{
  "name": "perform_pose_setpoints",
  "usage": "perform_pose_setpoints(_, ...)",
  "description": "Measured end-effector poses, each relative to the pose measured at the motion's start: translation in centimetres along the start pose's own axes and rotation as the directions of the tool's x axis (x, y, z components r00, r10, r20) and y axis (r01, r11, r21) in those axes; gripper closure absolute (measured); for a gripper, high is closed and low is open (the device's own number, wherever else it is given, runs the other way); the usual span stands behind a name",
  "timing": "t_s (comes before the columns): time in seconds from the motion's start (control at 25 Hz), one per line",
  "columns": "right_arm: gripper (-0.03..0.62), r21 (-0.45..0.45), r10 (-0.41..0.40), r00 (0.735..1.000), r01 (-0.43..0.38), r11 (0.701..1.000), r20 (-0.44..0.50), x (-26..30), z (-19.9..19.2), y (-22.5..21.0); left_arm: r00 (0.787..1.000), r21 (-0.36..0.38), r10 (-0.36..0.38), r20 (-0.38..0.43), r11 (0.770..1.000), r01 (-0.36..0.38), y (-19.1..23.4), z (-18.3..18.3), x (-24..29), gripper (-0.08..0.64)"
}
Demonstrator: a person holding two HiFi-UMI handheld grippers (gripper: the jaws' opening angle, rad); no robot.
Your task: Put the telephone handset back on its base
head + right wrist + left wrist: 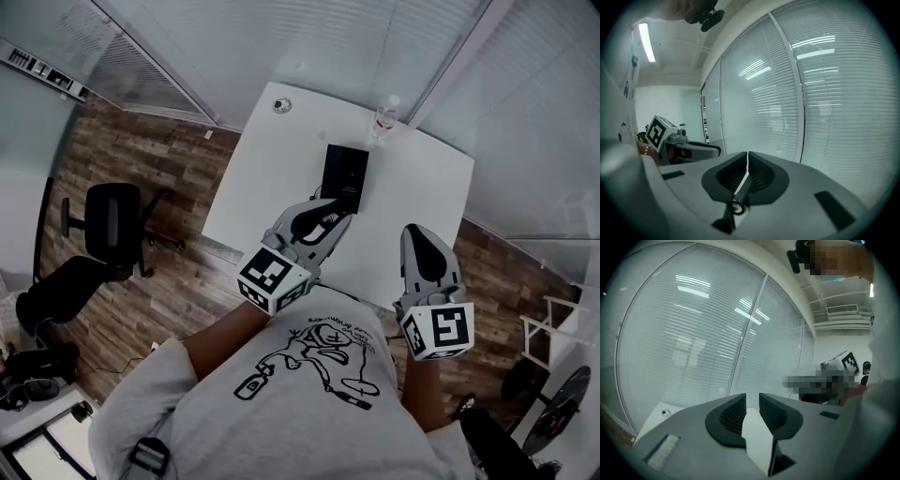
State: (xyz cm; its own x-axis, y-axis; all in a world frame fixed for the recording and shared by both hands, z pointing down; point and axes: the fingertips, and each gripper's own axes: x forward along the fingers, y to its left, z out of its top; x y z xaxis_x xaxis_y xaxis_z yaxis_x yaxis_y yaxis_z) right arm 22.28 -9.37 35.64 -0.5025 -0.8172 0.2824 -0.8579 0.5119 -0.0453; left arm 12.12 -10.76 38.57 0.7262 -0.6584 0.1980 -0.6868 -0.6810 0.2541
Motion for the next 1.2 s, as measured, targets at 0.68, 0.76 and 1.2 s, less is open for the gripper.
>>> perform_pose_setpoints(0.68, 0.584, -0.059, 0.008, 0.997, -0.004, 0.998, 0.077, -5.0, 4.7, 3.7, 0.992, 0.051, -0.051, 0.119, 0.998, 0.046, -6.3, 5.7, -4.8, 0.477)
perform_pose_setpoints(0.76, 0.584, -0.058, 0.004, 0.997, 0.0, 0.998, 0.078, -4.9, 4.8, 3.8, 0.991, 0.056, -0.053, 0.119, 0.997, 0.046, -6.3, 5.8, -4.9, 0.477)
perform_pose_setpoints(1.2, 0.584, -0.061, -0.013, 0.996, 0.018, 0.998, 0.085, -4.9, 5.3, 3.7, 0.991, 0.064, -0.063, 0.119, 0.996, 0.055, -5.8, 6.2, -4.7, 0.477)
